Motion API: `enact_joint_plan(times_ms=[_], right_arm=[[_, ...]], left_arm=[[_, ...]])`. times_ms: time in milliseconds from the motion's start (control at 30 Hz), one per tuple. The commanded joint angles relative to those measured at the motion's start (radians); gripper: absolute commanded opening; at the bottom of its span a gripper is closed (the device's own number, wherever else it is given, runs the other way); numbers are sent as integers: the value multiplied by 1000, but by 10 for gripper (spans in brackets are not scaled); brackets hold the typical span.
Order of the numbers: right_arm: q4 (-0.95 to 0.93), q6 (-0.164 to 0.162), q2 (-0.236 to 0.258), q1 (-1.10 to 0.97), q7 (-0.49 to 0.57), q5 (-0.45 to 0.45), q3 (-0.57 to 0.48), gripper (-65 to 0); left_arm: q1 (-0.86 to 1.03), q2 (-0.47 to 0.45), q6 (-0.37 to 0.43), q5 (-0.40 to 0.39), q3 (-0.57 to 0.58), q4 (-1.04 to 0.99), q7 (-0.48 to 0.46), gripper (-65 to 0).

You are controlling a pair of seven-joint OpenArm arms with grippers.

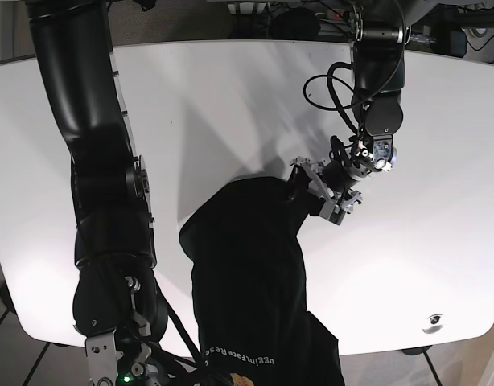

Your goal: Fold the T-shirt properly

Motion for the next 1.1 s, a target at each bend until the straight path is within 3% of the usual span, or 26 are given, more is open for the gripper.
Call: enact_joint_plan(times_ms=[33,133,200,267,433,533,667,933,1033,1100], right_arm=[[18,-6,-1,50,45,10,7,-631],[18,-6,-1,50,45,10,9,-631],[18,-6,-1,50,45,10,9,-631],[18,-6,-1,50,45,10,9,-631],[18,-14,16,42,45,8,10,-631],[18,-14,25,39,45,4,24,-631],[7,-14,45,36,47,-1,56,-631],[-74,-20,51,16,78,-1,58,-631],[-127,-72,54,7,110,2,58,-631],[-174,-83,59,-10,110,8,110,-631]], left_arm=[[8,-7,-5,32,8,-6,64,-325],[0,-30,-5,32,58,-82,62,-581],[-12,-53,-5,28,79,-118,61,-650],[-10,-59,-5,23,51,-104,59,-644],[34,-55,-4,25,-160,154,65,-644],[34,-55,-2,25,-272,318,186,-644],[-39,-96,-2,28,-390,432,280,-644],[-311,-277,-2,25,-460,432,386,-644],[-426,-357,-4,23,-460,432,438,-644],[-478,-403,-4,23,-461,430,449,-644]])
